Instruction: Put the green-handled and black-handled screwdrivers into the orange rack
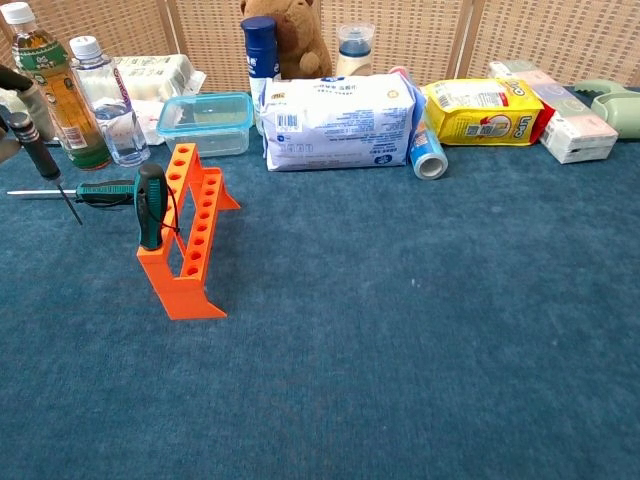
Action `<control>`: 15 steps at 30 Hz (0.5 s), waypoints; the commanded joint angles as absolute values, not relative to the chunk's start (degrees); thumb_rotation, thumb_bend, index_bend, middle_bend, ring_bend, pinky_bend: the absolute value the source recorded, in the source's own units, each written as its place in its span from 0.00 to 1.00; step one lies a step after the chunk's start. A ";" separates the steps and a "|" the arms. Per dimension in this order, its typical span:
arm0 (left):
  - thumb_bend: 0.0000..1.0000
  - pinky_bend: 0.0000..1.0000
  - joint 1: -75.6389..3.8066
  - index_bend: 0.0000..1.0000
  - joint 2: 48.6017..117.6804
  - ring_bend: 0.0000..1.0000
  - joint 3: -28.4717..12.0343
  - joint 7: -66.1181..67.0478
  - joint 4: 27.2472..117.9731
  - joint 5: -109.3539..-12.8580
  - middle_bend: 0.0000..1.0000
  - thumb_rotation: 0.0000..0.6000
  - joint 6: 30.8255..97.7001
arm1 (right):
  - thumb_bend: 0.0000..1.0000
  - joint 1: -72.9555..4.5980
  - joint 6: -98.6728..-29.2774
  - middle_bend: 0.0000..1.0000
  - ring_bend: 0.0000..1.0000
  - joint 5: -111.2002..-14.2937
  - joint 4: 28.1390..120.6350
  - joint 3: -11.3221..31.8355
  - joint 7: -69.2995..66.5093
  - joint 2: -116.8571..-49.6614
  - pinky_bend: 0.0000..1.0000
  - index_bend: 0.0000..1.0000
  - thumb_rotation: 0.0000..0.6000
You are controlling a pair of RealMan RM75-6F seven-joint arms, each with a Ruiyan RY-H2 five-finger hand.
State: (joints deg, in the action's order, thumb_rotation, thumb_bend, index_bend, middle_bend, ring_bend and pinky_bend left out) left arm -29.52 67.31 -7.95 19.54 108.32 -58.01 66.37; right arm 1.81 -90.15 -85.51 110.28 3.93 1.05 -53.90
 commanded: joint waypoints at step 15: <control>0.49 0.90 -27.18 0.47 58.95 0.89 -9.03 14.05 119.31 -64.39 0.96 1.00 68.74 | 0.00 1.71 -90.04 0.00 0.03 -85.47 110.46 3.94 1.34 -54.02 0.00 0.10 1.00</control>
